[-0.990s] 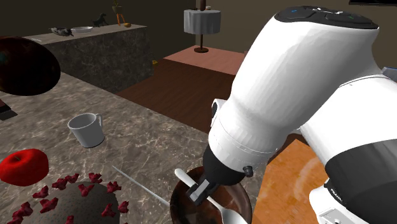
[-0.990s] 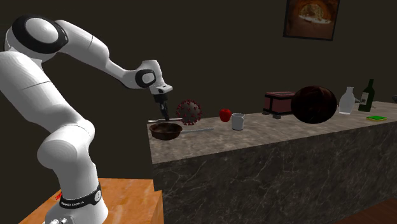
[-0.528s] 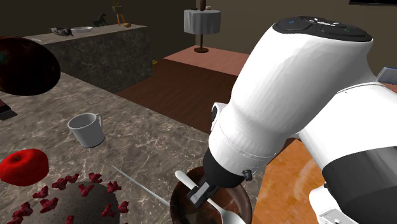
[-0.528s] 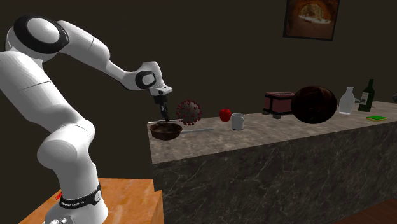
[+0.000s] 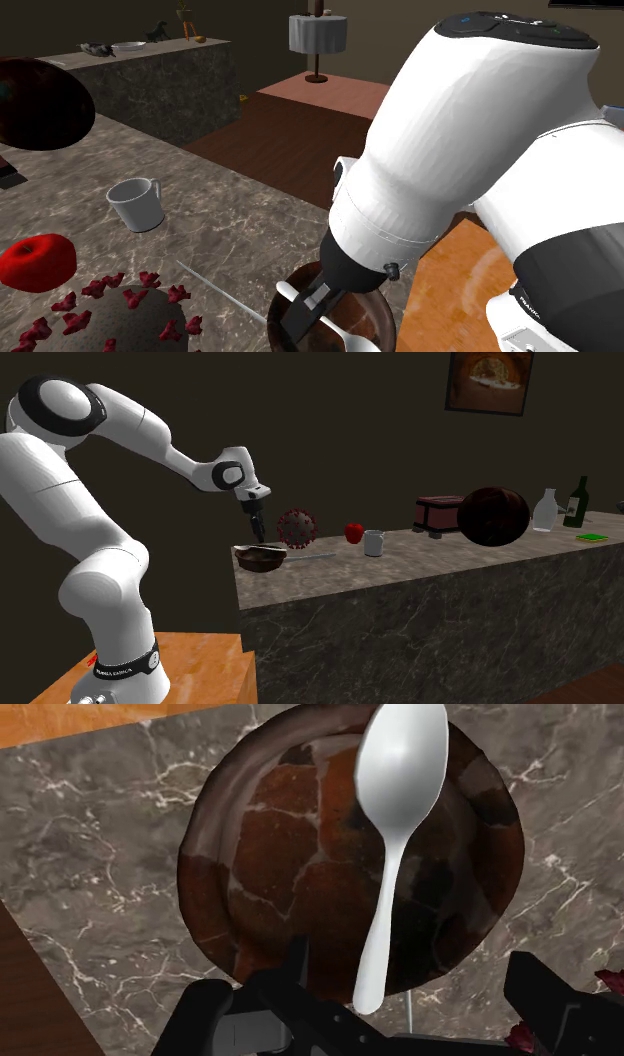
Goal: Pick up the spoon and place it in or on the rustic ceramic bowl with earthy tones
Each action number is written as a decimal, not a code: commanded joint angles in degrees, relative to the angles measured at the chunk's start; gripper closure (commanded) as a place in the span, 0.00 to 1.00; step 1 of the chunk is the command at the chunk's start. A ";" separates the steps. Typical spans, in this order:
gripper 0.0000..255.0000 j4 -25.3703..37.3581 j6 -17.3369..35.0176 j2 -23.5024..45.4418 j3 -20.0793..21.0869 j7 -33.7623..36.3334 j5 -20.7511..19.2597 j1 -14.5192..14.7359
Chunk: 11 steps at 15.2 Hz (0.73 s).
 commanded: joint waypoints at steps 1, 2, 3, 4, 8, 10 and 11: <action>0.00 0.97 -3.28 -2.36 -1.45 -0.82 0.92 0.94; 0.00 1.84 -5.43 -3.68 -2.28 -1.17 1.29 1.40; 0.00 2.58 -7.12 -4.65 -2.92 -1.40 1.51 1.73; 0.00 2.58 -7.12 -4.64 -2.93 -1.40 1.50 1.74; 0.00 2.58 -7.12 -4.64 -2.94 -1.39 1.49 1.75; 0.00 2.58 -7.12 -4.64 -2.93 -1.39 1.49 1.75; 0.00 2.58 -7.12 -4.64 -2.93 -1.39 1.49 1.75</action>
